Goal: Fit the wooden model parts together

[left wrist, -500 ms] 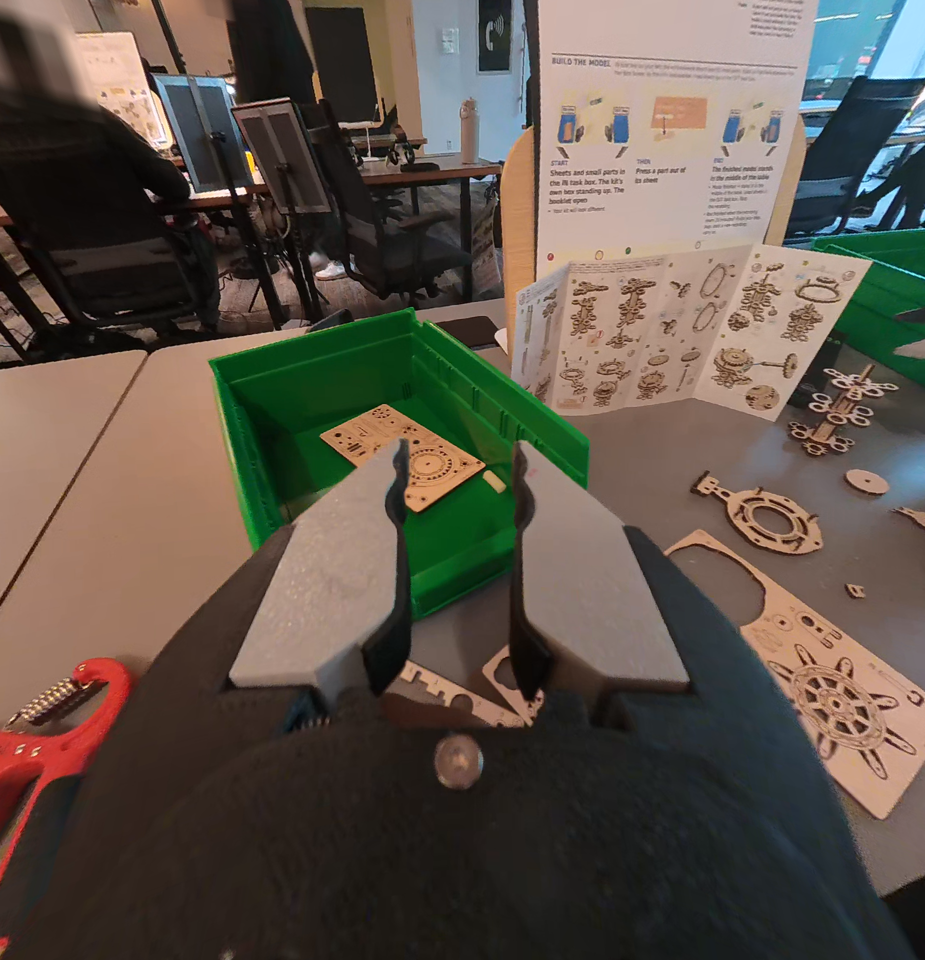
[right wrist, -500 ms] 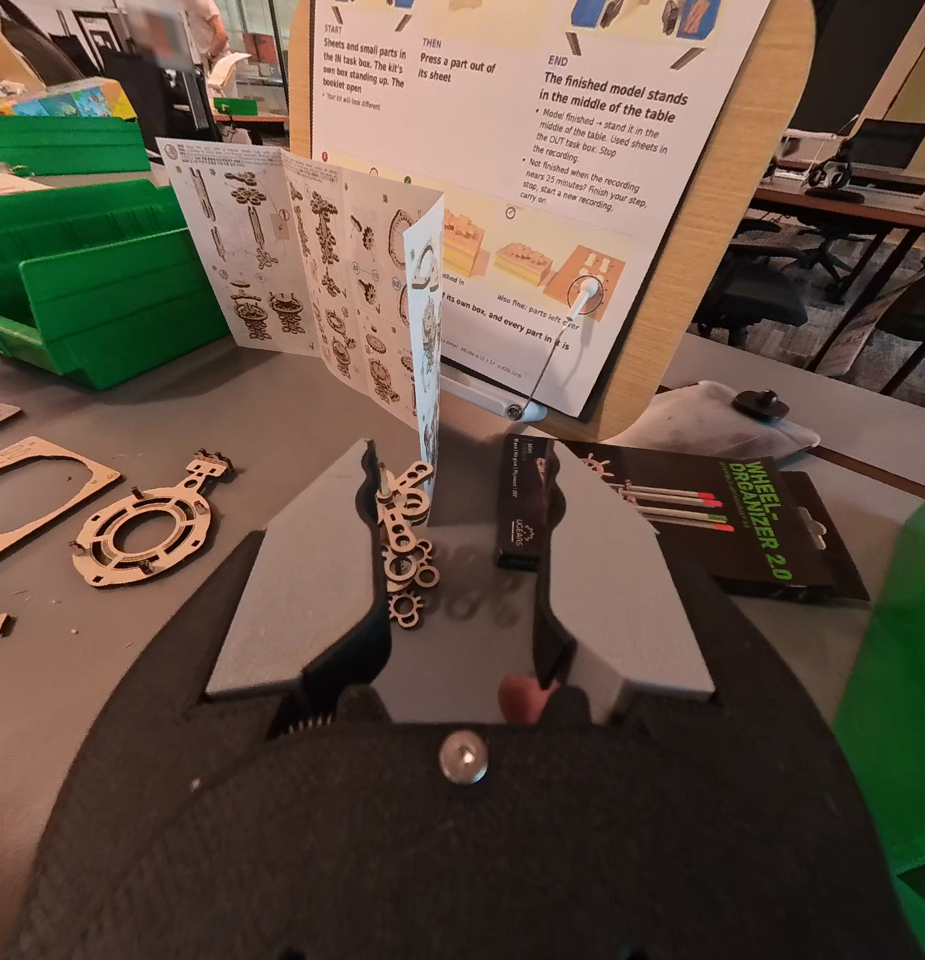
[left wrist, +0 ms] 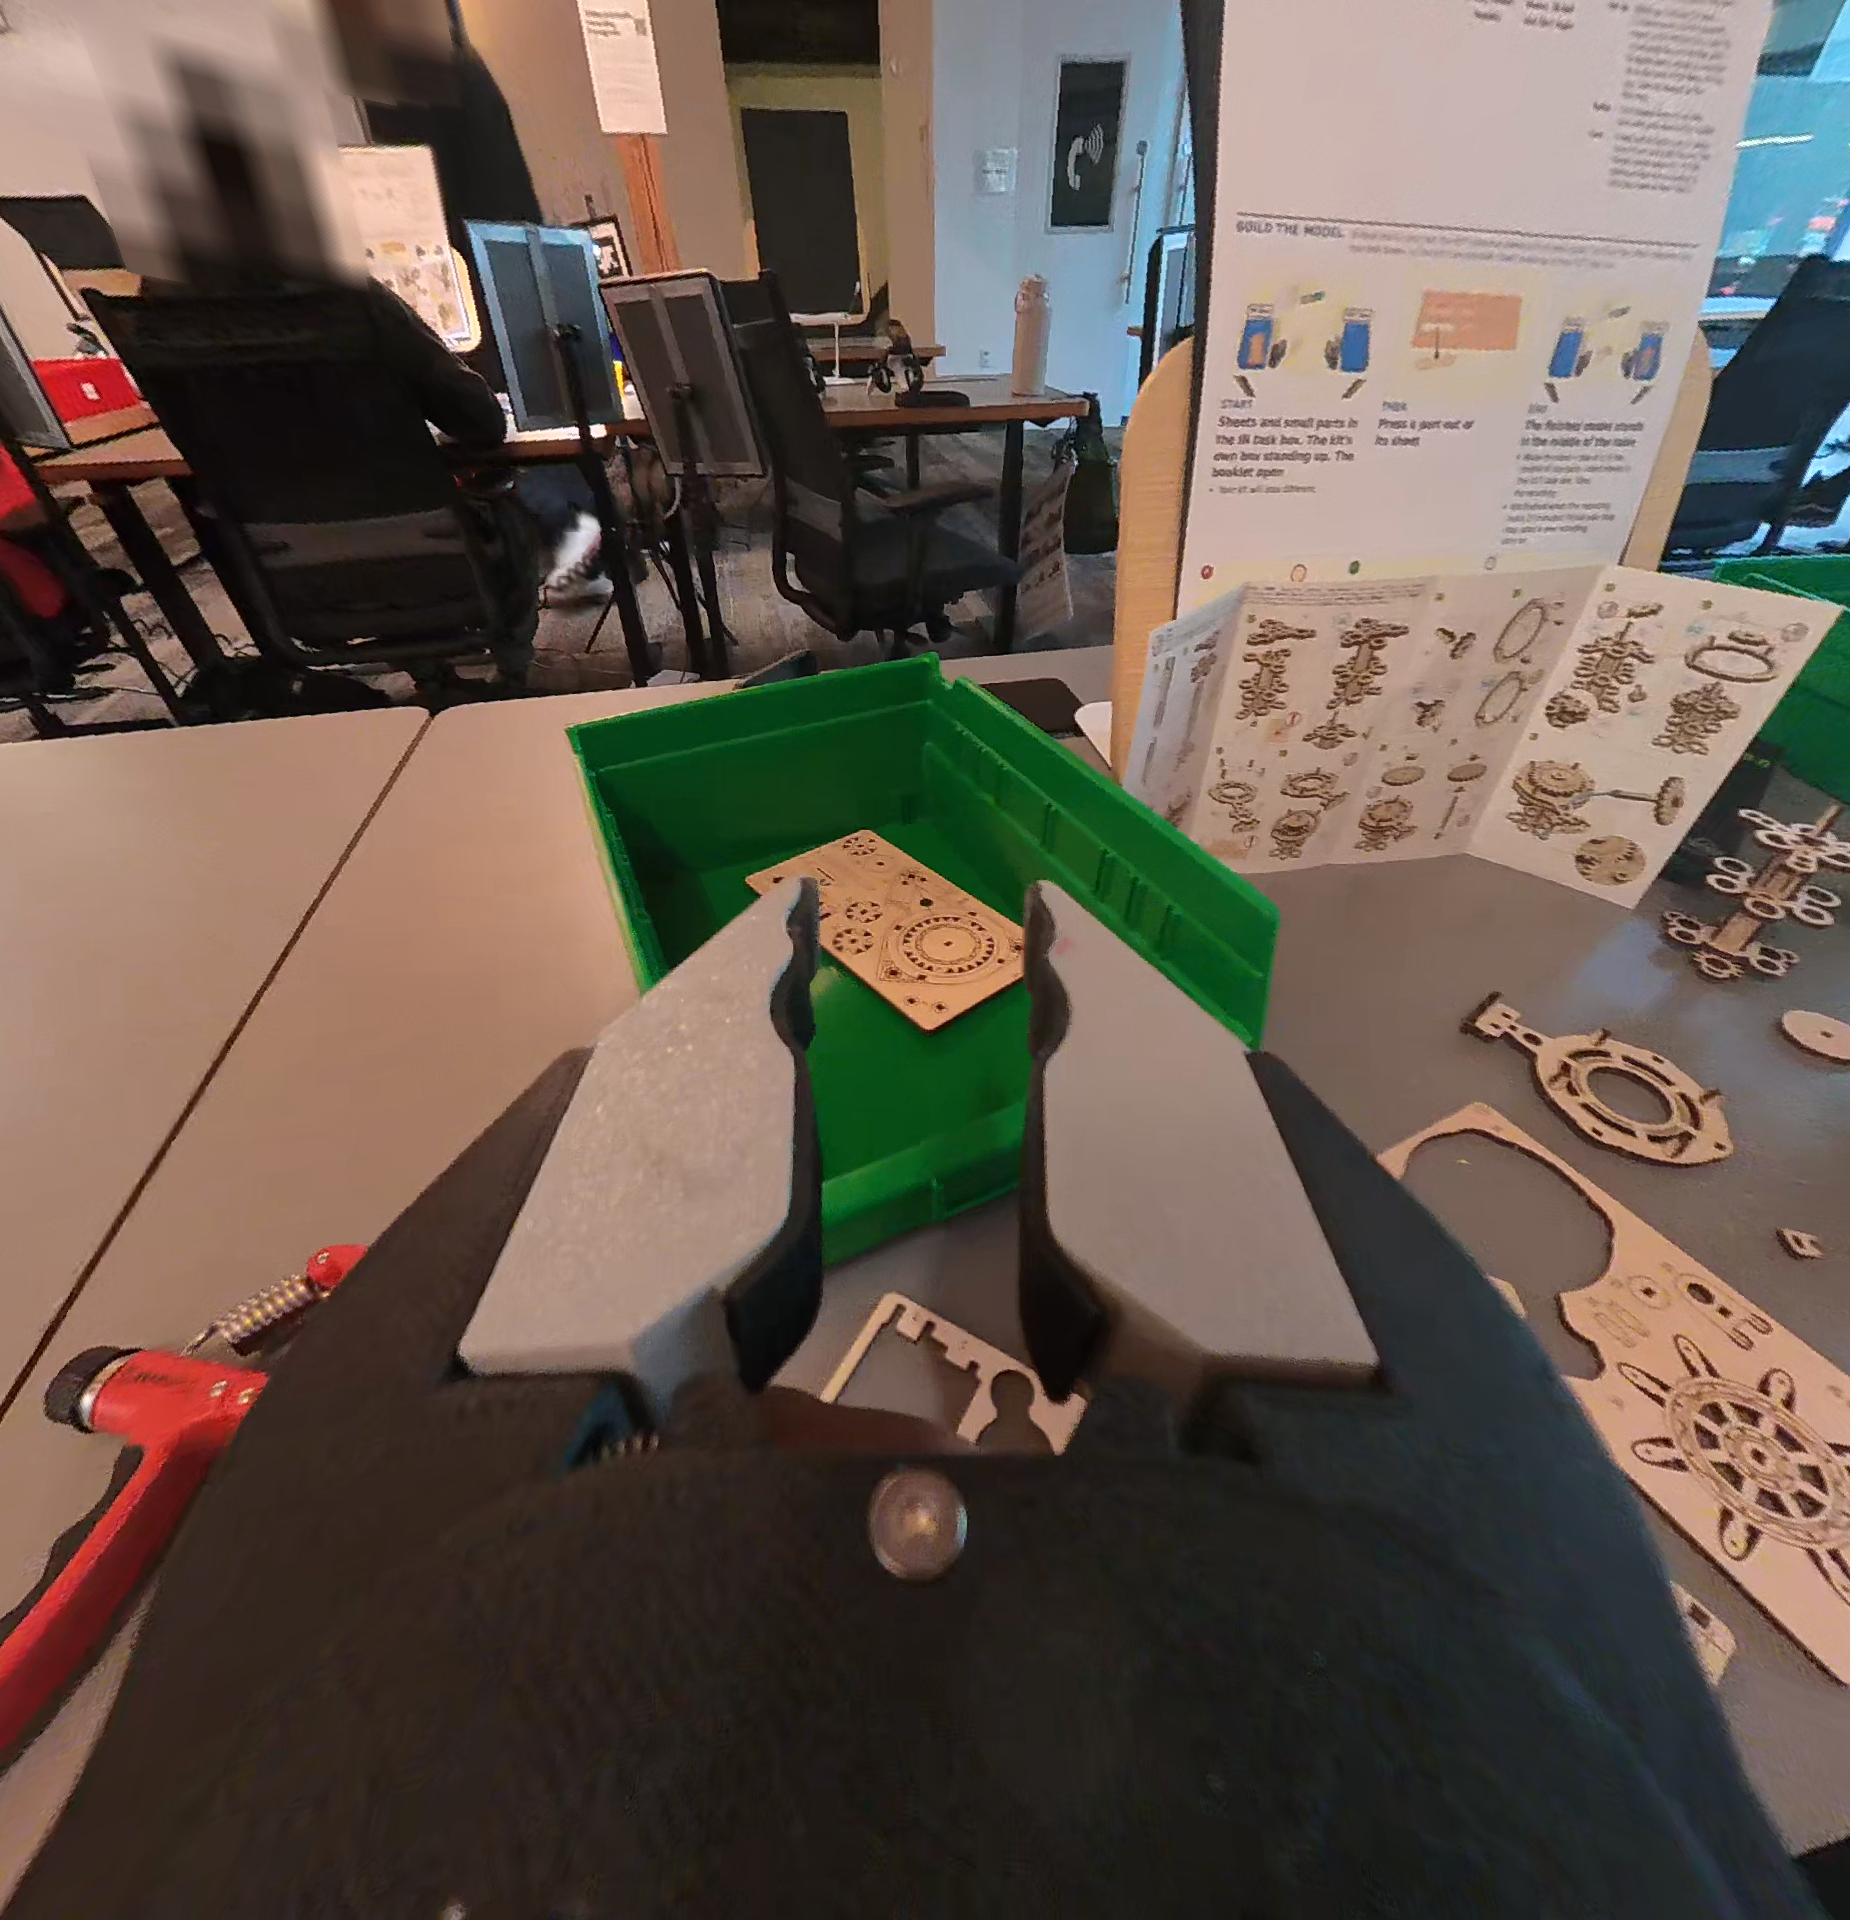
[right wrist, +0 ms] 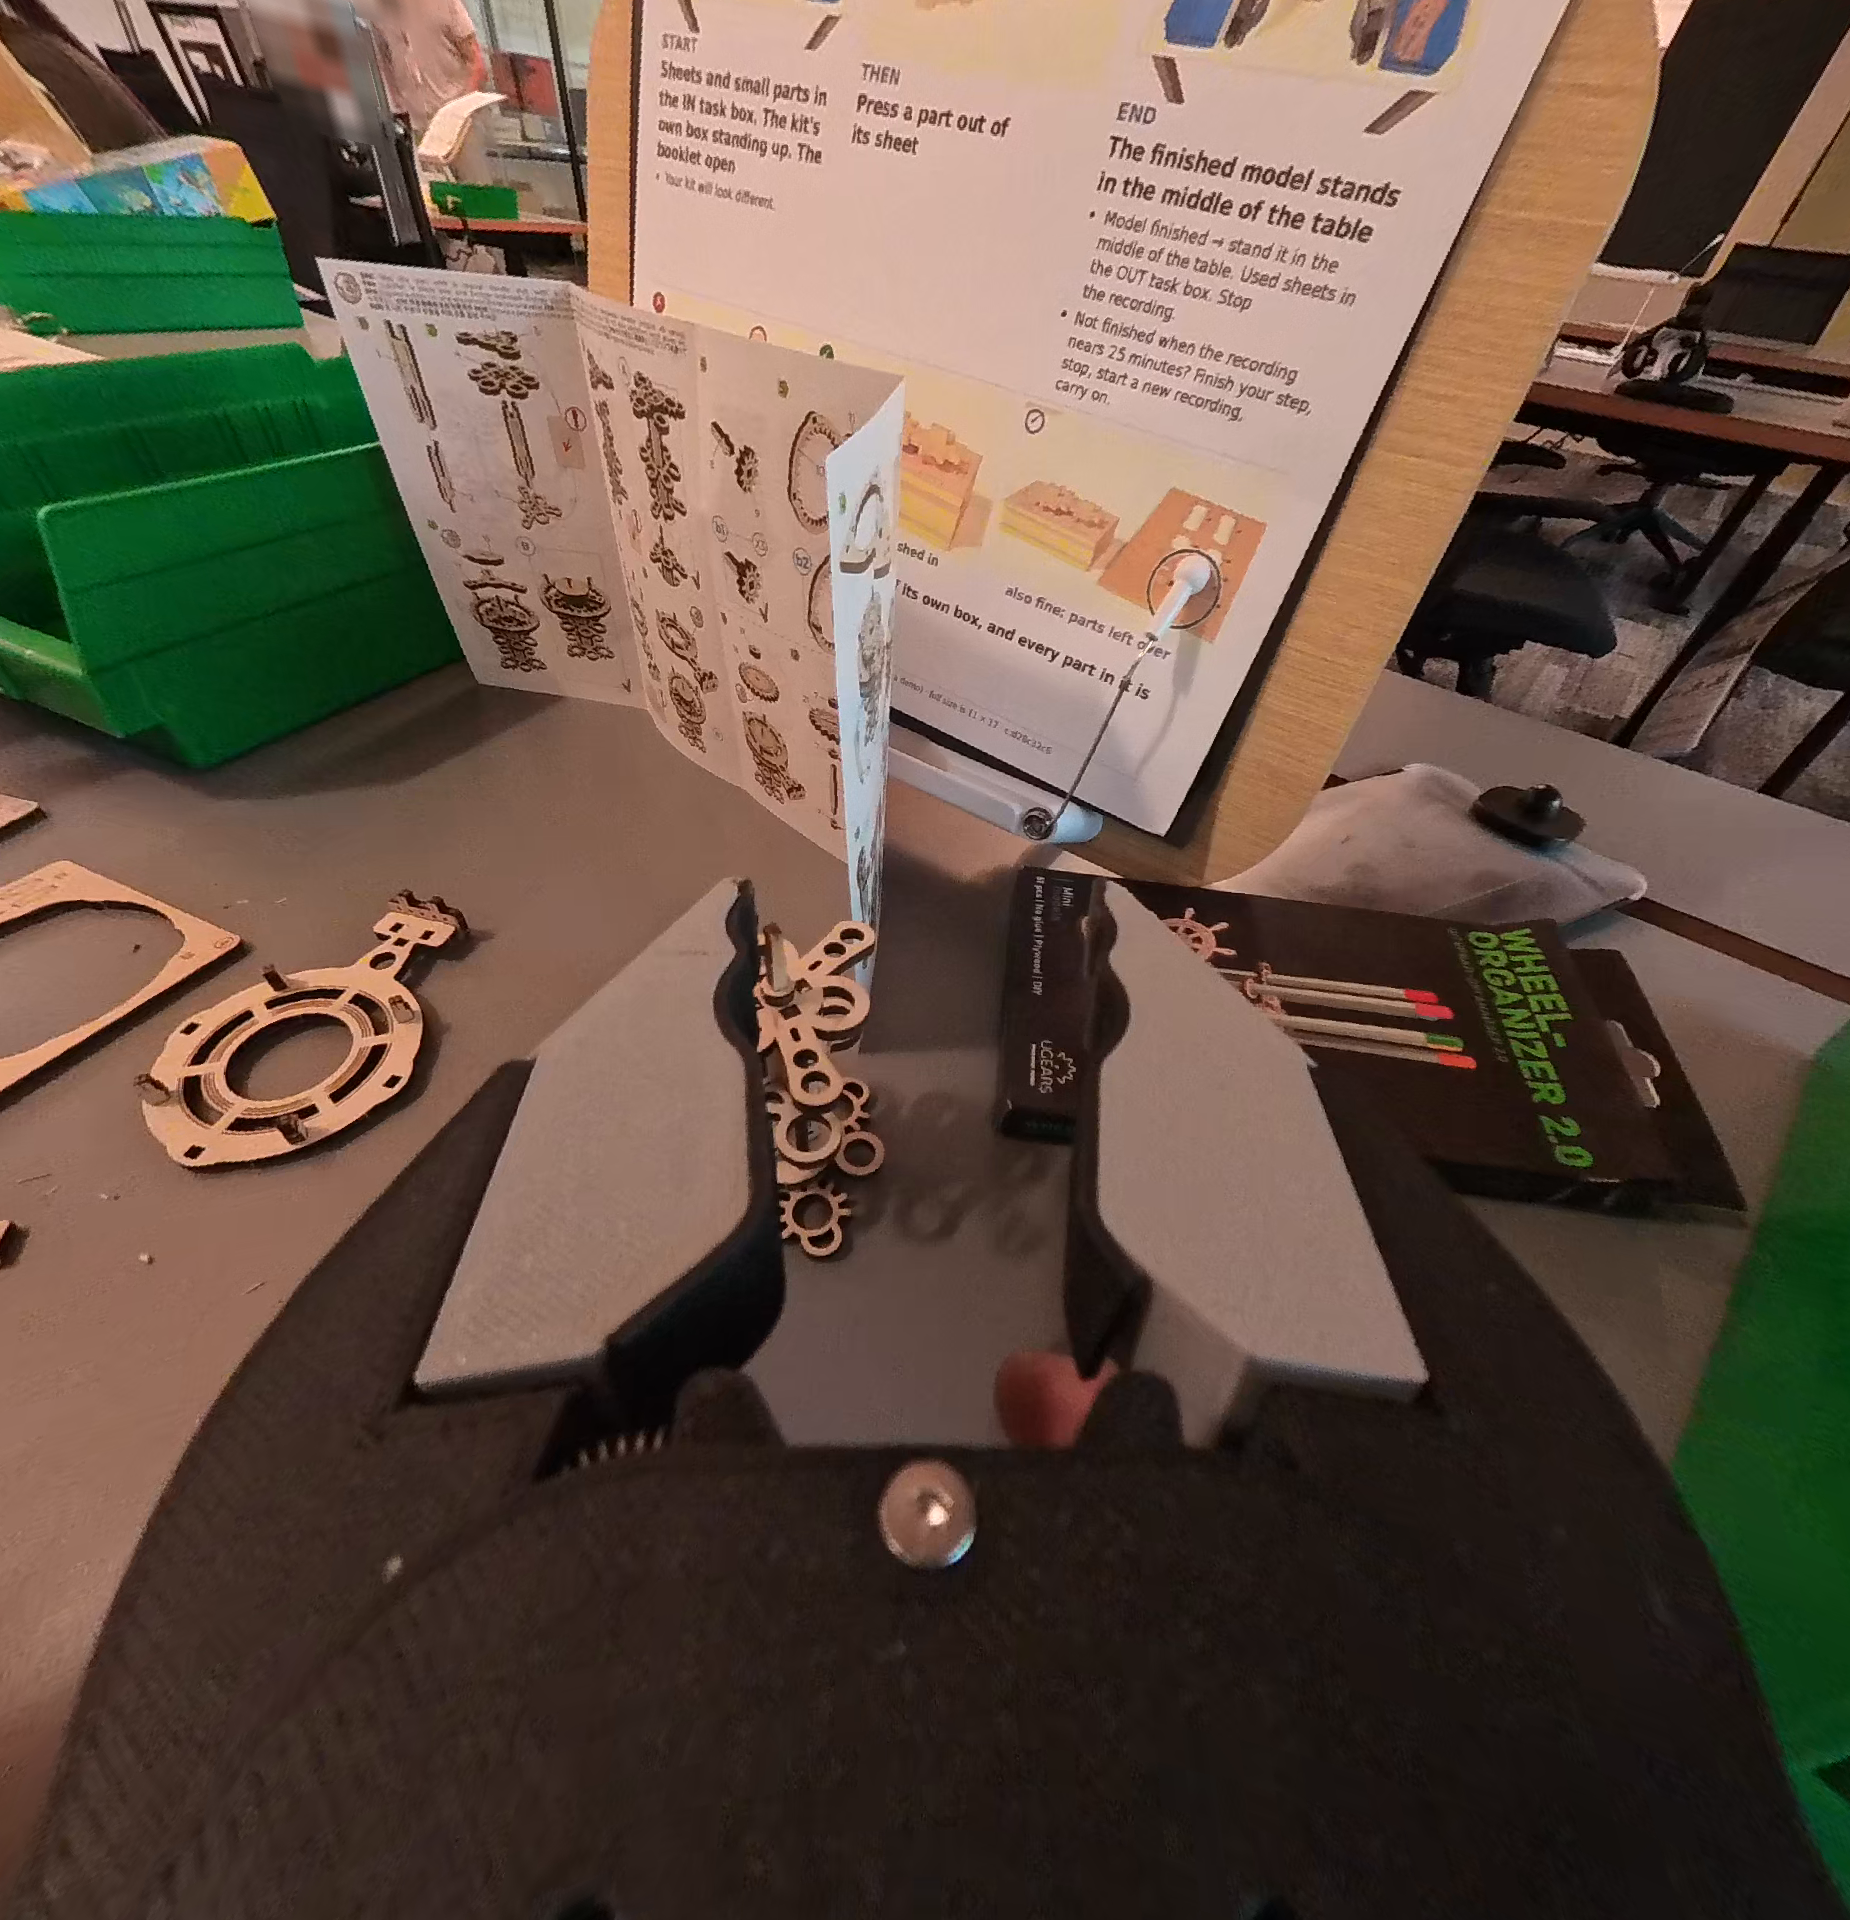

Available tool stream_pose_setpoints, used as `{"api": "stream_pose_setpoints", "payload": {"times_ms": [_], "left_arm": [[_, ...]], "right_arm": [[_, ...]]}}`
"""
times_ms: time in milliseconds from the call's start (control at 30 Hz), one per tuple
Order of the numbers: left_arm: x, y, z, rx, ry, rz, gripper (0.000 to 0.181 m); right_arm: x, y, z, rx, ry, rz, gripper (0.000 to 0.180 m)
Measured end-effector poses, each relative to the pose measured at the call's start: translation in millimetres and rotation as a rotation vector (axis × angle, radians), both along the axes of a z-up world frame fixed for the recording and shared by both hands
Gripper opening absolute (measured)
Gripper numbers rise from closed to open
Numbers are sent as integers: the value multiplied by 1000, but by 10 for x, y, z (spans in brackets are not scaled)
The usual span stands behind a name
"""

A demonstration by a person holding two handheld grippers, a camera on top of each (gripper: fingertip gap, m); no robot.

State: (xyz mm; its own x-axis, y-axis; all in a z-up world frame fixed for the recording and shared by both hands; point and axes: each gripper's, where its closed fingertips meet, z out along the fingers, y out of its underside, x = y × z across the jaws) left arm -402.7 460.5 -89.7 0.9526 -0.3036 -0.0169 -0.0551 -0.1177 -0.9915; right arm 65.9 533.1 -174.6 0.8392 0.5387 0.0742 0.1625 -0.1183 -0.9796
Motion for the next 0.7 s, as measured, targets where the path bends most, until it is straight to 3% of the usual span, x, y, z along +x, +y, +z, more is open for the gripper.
{"api": "stream_pose_setpoints", "payload": {"times_ms": [700], "left_arm": [[26, 7, -9, 2, 19, -2, 36]], "right_arm": [[-12, -5, -10, -2, -4, 0, 59]]}}
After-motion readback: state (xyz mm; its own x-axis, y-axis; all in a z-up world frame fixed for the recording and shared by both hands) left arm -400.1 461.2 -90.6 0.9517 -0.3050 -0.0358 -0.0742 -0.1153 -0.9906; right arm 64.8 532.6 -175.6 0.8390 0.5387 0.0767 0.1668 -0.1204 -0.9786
